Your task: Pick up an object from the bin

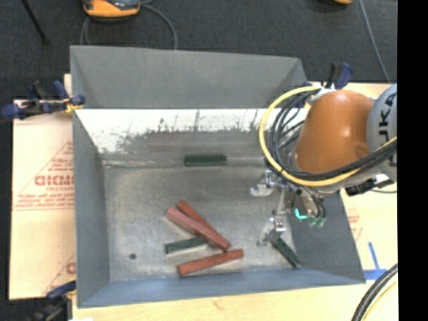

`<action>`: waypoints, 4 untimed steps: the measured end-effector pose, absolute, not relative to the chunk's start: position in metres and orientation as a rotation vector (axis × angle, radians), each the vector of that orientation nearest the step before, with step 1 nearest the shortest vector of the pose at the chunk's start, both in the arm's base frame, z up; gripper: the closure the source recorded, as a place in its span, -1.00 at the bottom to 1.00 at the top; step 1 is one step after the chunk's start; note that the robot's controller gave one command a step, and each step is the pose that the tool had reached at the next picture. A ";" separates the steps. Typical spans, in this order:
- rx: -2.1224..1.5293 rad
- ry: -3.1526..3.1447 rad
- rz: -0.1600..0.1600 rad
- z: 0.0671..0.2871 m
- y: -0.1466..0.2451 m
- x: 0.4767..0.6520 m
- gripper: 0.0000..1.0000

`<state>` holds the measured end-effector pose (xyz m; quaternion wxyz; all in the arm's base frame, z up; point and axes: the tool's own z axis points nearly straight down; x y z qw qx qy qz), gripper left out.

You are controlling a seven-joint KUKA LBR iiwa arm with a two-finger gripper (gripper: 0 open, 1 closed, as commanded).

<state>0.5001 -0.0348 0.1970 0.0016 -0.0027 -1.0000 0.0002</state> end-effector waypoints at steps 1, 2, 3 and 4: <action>-0.007 -3.145 0.002 0.200 -0.035 0.502 -1.00; 0.198 -3.138 0.005 0.085 -0.019 0.496 1.00; 0.199 -3.197 0.005 0.089 -0.017 0.510 -1.00; 0.201 -3.196 0.005 0.089 -0.017 0.510 -1.00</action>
Offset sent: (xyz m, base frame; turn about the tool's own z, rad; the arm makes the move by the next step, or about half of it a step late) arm -0.0104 0.0186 -0.1270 -0.1332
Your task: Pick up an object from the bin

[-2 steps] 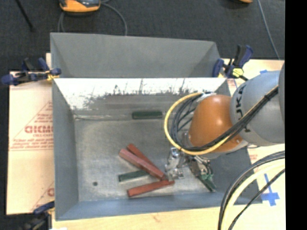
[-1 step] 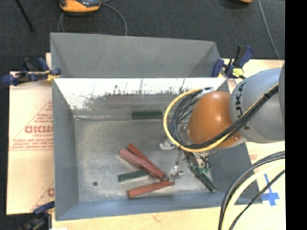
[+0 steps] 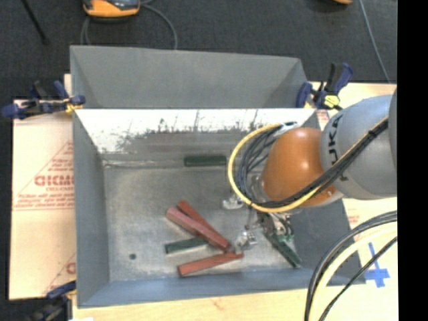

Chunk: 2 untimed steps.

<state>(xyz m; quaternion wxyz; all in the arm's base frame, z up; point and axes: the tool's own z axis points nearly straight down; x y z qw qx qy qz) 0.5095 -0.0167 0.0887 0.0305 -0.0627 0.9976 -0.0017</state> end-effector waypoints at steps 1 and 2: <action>-0.201 3.143 -0.002 0.089 -0.020 0.493 1.00; -0.195 3.088 -0.004 0.093 -0.018 0.505 -1.00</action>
Offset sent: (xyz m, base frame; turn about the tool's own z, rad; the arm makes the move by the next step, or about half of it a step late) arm 0.0000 0.0000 0.0000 0.0000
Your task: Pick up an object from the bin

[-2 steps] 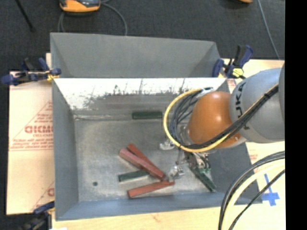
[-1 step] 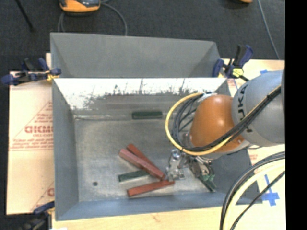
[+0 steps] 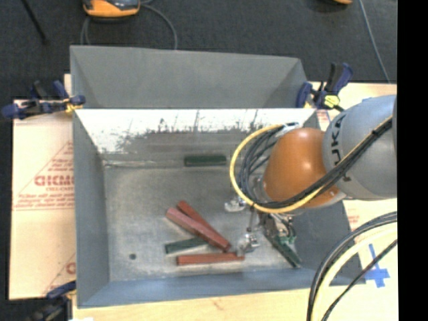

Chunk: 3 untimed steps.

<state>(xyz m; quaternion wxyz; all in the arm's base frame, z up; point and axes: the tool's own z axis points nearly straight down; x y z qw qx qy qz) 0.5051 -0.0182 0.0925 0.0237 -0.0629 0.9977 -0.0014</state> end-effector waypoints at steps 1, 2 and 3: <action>-0.203 3.147 -0.003 0.088 -0.020 0.492 1.00; -0.198 3.106 -0.003 0.091 -0.018 0.501 -1.00; -0.203 3.146 -0.003 0.088 -0.020 0.492 1.00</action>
Offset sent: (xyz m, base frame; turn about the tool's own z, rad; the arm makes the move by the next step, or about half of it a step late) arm 0.0000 0.0000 0.0000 0.0000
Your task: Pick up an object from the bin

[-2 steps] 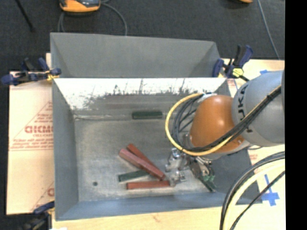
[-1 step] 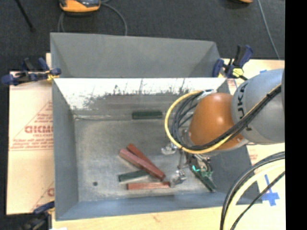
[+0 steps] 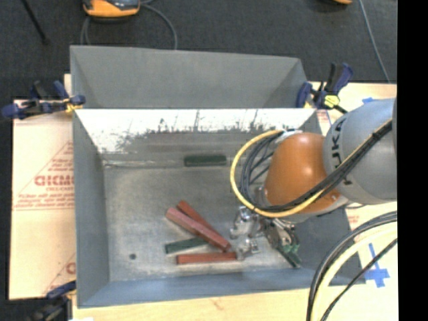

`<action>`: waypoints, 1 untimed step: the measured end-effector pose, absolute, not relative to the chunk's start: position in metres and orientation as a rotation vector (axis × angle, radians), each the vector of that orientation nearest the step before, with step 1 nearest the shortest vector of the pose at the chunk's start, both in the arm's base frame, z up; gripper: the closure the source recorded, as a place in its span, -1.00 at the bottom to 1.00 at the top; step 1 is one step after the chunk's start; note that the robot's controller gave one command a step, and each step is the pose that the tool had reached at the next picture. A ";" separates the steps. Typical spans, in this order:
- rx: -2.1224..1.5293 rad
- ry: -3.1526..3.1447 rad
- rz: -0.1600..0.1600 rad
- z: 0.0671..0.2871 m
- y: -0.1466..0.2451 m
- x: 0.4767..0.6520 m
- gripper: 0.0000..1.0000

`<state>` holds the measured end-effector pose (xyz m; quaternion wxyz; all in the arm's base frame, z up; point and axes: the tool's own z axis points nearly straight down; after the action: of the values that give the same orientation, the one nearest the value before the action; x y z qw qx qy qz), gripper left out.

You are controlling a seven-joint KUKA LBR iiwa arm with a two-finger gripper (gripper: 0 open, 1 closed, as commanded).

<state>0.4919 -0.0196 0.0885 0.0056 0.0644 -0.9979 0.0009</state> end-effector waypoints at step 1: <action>0.202 -3.162 0.003 0.091 -0.018 0.500 -1.00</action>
Offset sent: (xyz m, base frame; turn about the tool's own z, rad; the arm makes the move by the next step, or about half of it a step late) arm 0.0000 0.0000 0.0000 0.0000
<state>0.5003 -0.0181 0.0906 -0.0133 0.0639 -0.9979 0.0008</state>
